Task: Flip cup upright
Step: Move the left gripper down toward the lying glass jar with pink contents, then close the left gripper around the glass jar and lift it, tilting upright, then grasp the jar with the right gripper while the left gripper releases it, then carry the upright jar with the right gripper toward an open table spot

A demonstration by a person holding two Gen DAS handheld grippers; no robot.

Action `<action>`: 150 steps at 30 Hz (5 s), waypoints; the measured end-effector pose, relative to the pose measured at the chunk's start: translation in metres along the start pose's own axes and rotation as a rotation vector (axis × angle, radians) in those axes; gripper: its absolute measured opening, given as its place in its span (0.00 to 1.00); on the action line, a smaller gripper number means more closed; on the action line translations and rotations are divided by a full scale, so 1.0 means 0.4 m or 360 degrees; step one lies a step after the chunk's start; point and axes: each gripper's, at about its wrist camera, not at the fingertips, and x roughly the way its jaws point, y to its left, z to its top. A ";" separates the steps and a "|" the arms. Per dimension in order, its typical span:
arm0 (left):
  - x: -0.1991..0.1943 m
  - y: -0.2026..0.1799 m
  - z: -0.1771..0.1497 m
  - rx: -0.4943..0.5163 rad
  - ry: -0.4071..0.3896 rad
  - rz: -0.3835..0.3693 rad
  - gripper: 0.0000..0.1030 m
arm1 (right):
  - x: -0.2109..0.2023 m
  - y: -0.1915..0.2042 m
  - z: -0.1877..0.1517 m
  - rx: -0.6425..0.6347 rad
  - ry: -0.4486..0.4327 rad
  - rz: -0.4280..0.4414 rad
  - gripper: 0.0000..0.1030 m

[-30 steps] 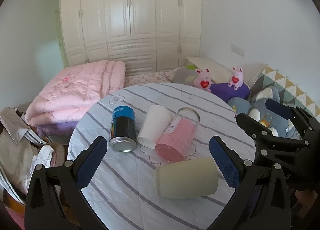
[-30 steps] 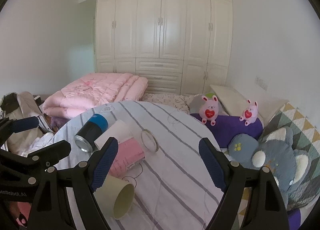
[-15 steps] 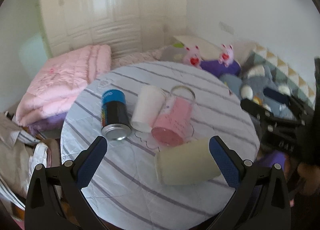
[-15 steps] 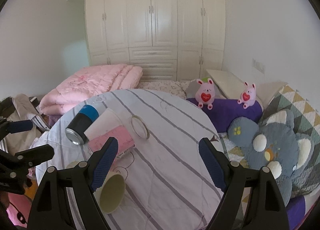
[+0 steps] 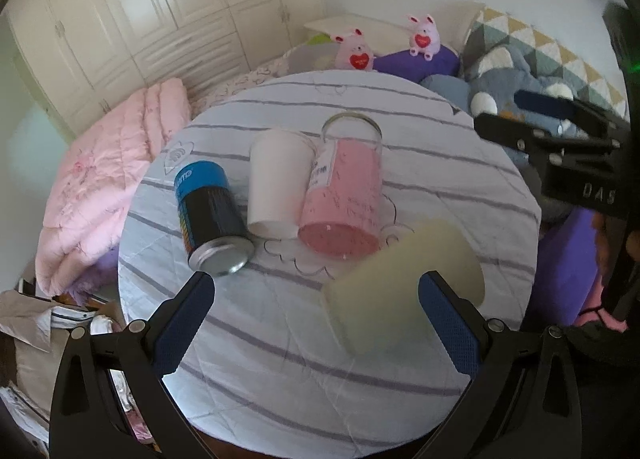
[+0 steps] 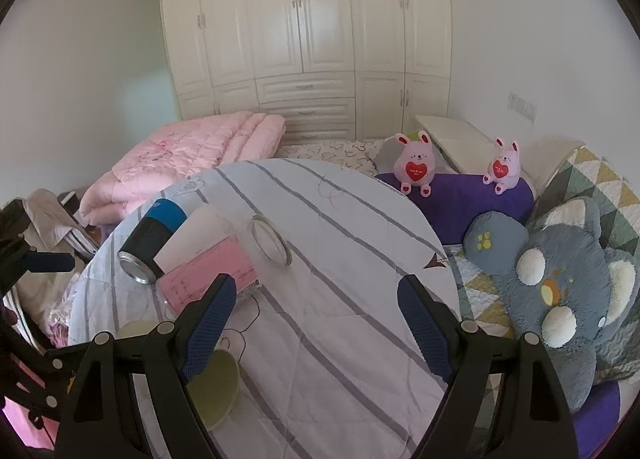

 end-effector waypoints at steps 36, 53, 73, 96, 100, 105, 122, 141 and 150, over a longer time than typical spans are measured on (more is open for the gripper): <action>0.379 -0.054 0.237 -0.0189 0.0651 -0.0140 0.74 | 0.210 -0.166 0.057 0.0116 0.0220 -0.0042 0.82; 0.472 -0.057 0.387 -0.0709 0.0658 -0.0415 0.74 | 0.250 -0.261 0.088 0.0189 0.0204 -0.0069 0.82; 0.497 -0.028 0.370 -0.1032 0.0586 -0.0571 0.95 | 0.307 -0.223 0.086 0.0093 0.0333 0.0060 0.82; 0.293 0.062 0.334 -0.0824 0.0387 -0.0547 0.97 | 0.299 -0.196 0.148 0.0233 0.0546 0.0251 0.82; 0.283 0.080 0.326 -0.0767 0.0356 -0.0525 0.97 | 0.313 -0.179 0.168 0.0240 0.0552 0.0260 0.82; 0.277 0.094 0.328 -0.0680 0.0318 -0.0477 0.98 | 0.348 -0.163 0.208 0.0270 0.0601 0.0271 0.82; 0.333 0.042 0.344 -0.0388 0.0351 -0.0276 0.98 | 0.517 -0.139 0.217 0.0485 0.1027 0.0398 0.82; 0.339 0.030 0.351 -0.0394 0.0338 -0.0300 1.00 | 0.518 -0.143 0.242 0.0290 0.0855 0.0669 0.70; 0.337 0.051 0.356 -0.0473 0.0314 -0.0216 1.00 | 0.482 -0.117 0.303 -0.0001 0.0459 0.0660 0.70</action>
